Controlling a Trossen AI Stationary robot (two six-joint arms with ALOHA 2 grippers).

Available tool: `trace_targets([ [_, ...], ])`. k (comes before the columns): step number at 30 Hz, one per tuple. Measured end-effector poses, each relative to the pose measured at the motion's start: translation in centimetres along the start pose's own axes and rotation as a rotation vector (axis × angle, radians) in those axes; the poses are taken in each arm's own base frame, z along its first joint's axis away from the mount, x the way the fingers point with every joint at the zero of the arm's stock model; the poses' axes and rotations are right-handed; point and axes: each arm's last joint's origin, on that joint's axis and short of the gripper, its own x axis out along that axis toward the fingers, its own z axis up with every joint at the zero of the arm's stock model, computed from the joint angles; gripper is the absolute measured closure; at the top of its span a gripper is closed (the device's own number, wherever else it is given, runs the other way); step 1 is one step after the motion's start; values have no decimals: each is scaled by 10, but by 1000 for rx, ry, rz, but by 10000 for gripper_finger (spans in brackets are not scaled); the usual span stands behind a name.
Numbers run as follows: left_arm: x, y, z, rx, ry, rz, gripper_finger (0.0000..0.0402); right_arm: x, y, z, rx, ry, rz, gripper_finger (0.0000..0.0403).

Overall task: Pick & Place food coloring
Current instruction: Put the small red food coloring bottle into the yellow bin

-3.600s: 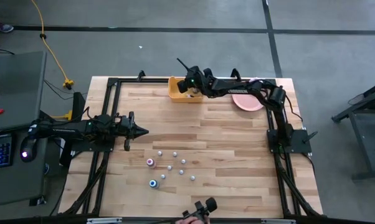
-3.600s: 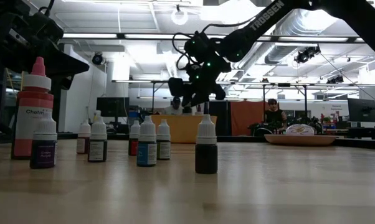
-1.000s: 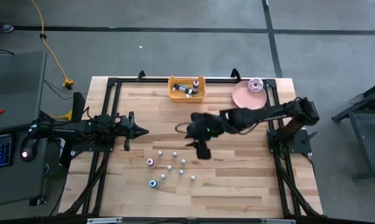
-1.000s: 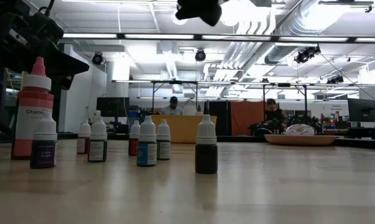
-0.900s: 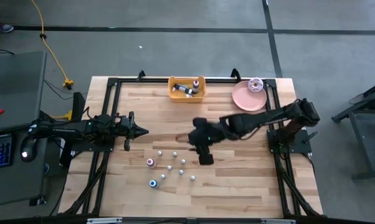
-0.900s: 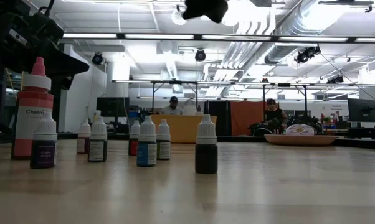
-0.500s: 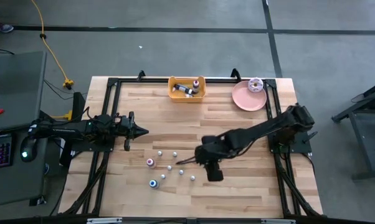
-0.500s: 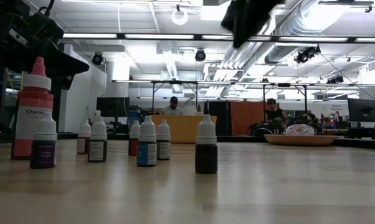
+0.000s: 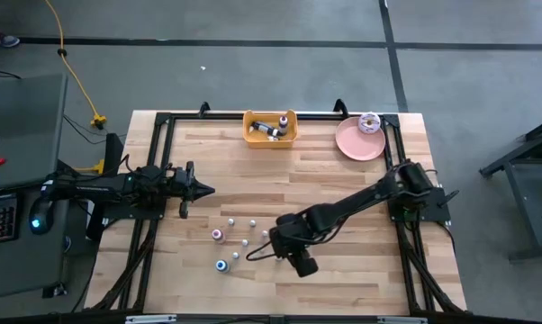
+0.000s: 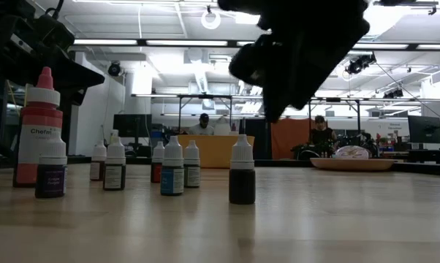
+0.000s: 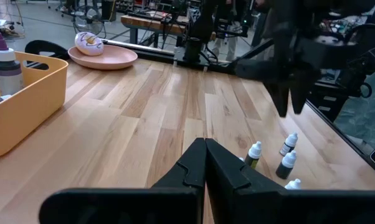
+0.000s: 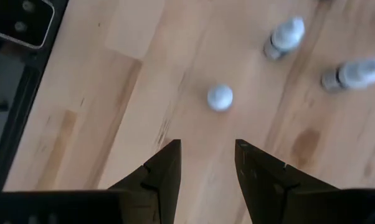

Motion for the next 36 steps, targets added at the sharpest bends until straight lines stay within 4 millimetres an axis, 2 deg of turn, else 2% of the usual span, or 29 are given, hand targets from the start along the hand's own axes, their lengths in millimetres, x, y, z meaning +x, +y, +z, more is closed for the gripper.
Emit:
trace_targets([
  [11,0,0,0,0,0,0,401,29,-5,5,-39,-42,-8,263],
  [23,0,0,0,0,0,0,401,35,-6,8,-52,-69,-26,266],
  [28,0,0,0,0,0,0,401,46,-8,6,-50,-54,-11,280],
  [36,0,0,0,0,0,0,401,47,-8,7,-52,-66,-9,308],
])
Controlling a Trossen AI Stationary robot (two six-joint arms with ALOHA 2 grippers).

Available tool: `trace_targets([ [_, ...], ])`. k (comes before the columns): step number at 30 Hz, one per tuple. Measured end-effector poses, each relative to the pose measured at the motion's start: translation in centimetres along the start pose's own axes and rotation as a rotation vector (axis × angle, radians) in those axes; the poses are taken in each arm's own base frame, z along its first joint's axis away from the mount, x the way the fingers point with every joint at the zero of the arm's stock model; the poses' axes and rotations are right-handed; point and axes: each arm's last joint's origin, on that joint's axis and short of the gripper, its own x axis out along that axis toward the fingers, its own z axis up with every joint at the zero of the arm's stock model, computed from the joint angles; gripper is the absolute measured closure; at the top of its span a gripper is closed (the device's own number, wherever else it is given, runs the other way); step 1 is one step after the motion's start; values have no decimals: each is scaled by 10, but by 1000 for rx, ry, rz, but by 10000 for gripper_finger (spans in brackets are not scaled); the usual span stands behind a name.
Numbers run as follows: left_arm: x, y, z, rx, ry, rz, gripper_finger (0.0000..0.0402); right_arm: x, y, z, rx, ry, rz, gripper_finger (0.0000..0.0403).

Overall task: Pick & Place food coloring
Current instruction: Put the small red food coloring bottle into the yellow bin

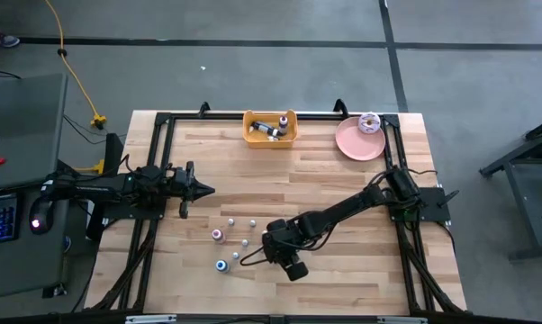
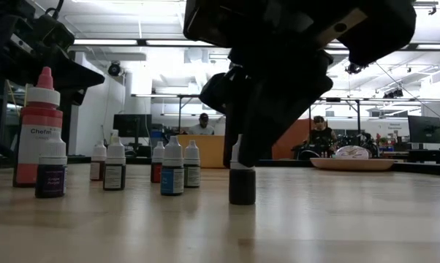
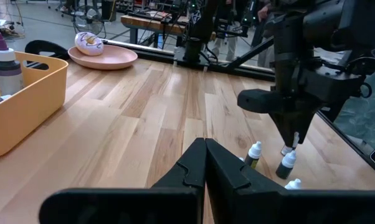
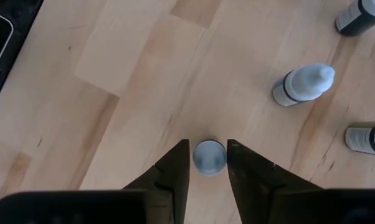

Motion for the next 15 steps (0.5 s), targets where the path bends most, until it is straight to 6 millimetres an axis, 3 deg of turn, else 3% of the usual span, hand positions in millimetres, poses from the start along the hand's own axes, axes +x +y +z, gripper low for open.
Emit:
trace_targets([
  [15,0,0,0,0,0,0,401,-5,-1,4,5,2,-2,342],
])
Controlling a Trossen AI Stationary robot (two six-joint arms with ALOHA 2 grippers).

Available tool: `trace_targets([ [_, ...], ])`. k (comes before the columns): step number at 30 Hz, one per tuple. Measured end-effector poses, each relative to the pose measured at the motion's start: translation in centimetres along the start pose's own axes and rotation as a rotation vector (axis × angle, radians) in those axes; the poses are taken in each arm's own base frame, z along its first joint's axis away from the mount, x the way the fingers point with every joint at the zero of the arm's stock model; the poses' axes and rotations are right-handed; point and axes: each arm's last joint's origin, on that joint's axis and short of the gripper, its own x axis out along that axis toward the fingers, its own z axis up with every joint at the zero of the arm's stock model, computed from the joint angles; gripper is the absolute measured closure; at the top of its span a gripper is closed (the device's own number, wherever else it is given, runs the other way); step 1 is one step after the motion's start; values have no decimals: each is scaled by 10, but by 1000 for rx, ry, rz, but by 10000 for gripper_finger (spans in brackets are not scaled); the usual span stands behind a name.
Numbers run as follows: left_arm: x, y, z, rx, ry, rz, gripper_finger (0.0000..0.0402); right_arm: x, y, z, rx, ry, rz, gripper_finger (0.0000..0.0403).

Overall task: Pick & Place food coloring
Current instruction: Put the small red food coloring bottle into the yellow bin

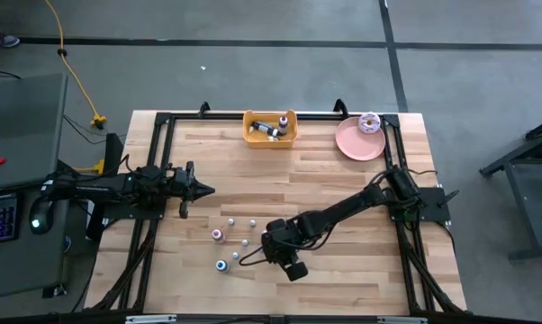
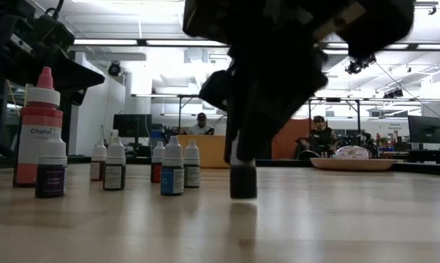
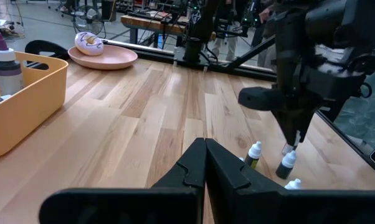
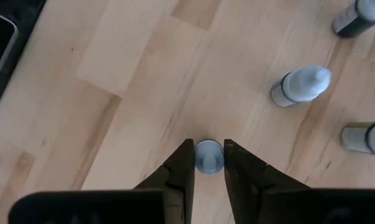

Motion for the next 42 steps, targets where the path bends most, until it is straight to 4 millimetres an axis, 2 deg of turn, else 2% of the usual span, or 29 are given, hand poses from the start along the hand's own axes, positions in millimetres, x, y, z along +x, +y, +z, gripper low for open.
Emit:
trace_targets([
  [5,0,0,0,0,1,0,401,-18,-6,15,10,4,-32,343],
  [9,0,0,0,0,0,0,401,-42,-15,32,9,15,-111,344],
  [16,0,0,0,0,0,0,401,-107,-34,66,35,-31,-270,344],
  [21,0,0,0,0,0,0,401,-154,-46,81,114,-94,-408,345],
  [26,0,0,0,0,0,0,401,-184,-70,76,317,-88,-550,345],
  [35,0,0,0,0,0,0,401,-203,-116,63,563,-122,-646,345],
  [42,0,0,0,0,1,0,401,-226,-176,41,779,-185,-711,345],
])
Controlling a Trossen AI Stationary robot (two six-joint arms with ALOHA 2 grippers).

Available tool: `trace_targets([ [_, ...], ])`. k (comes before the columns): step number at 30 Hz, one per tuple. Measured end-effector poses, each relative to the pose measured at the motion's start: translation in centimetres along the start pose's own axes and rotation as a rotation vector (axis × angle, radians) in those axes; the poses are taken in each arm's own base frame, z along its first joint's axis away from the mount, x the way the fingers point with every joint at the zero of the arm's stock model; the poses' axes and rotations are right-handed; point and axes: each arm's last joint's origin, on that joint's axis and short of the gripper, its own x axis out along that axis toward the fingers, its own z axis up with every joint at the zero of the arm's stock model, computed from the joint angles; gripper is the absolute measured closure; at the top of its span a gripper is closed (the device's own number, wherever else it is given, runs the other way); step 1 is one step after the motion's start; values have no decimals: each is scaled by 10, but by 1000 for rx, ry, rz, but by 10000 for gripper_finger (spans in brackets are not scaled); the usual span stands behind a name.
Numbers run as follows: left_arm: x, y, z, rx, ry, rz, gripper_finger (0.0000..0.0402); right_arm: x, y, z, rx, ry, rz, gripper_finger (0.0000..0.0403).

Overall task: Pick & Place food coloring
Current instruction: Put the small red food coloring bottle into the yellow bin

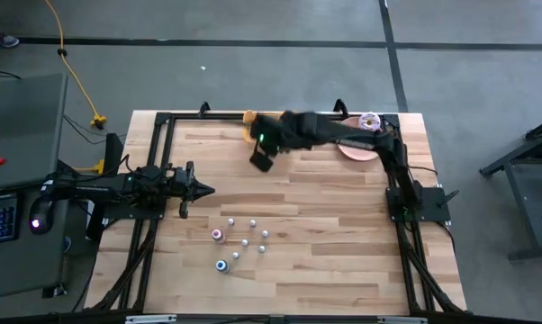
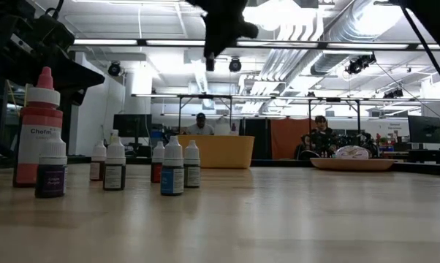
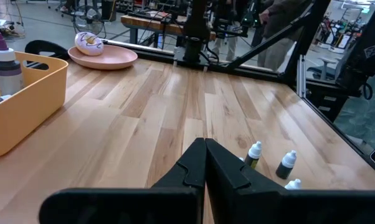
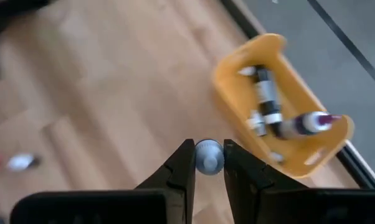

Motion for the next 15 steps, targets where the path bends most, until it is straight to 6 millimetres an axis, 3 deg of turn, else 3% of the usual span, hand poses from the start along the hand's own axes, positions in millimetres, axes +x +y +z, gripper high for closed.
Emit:
trace_targets([
  [7,0,0,0,0,0,0,401,29,-53,19,193,-16,9,345],
  [15,0,0,0,0,0,0,401,80,-79,15,364,-48,75,345],
])
